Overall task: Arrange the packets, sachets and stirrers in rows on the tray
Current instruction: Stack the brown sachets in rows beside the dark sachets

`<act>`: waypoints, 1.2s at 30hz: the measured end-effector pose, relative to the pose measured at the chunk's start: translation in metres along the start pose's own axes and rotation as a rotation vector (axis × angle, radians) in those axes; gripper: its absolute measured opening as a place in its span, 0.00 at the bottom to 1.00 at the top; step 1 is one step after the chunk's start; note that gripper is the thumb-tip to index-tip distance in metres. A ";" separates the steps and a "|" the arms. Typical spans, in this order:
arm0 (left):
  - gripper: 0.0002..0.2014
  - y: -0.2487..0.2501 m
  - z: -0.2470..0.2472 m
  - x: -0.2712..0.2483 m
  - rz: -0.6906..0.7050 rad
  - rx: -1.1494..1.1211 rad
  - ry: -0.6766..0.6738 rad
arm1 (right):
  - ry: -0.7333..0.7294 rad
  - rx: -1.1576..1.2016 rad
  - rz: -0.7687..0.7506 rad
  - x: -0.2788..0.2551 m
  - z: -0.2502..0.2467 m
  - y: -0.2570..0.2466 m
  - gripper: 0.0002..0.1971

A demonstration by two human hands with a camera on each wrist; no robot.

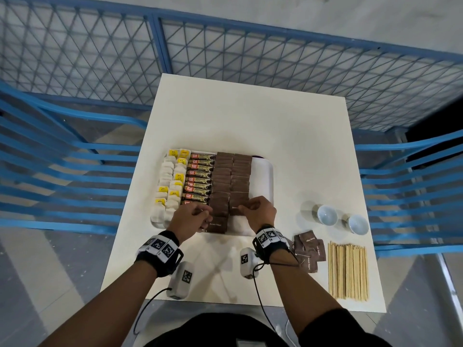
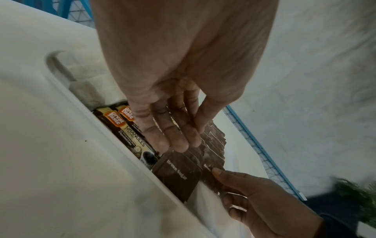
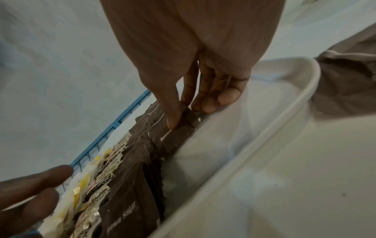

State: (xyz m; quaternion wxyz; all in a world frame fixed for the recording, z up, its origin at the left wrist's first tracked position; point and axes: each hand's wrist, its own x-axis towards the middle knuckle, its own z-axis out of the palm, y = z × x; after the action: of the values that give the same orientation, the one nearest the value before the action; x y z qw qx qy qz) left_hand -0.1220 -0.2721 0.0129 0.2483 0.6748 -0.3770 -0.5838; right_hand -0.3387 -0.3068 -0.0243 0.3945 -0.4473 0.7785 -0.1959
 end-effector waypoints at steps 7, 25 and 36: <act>0.07 0.006 0.016 0.006 0.121 0.135 -0.114 | 0.067 0.093 -0.012 -0.019 -0.022 0.005 0.07; 0.26 -0.012 0.181 -0.024 0.723 1.019 -0.500 | 0.311 -0.337 -0.005 -0.091 -0.108 0.146 0.24; 0.07 -0.029 0.205 -0.036 0.764 0.940 -0.077 | 0.195 -0.267 -0.026 -0.074 -0.138 0.155 0.21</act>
State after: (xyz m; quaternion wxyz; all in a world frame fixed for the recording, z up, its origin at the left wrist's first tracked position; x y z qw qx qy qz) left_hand -0.3169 -0.2047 -0.0279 0.1017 0.5076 -0.8187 -0.2483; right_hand -0.5103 -0.1698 -0.0094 0.2514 -0.4847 0.8263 -0.1383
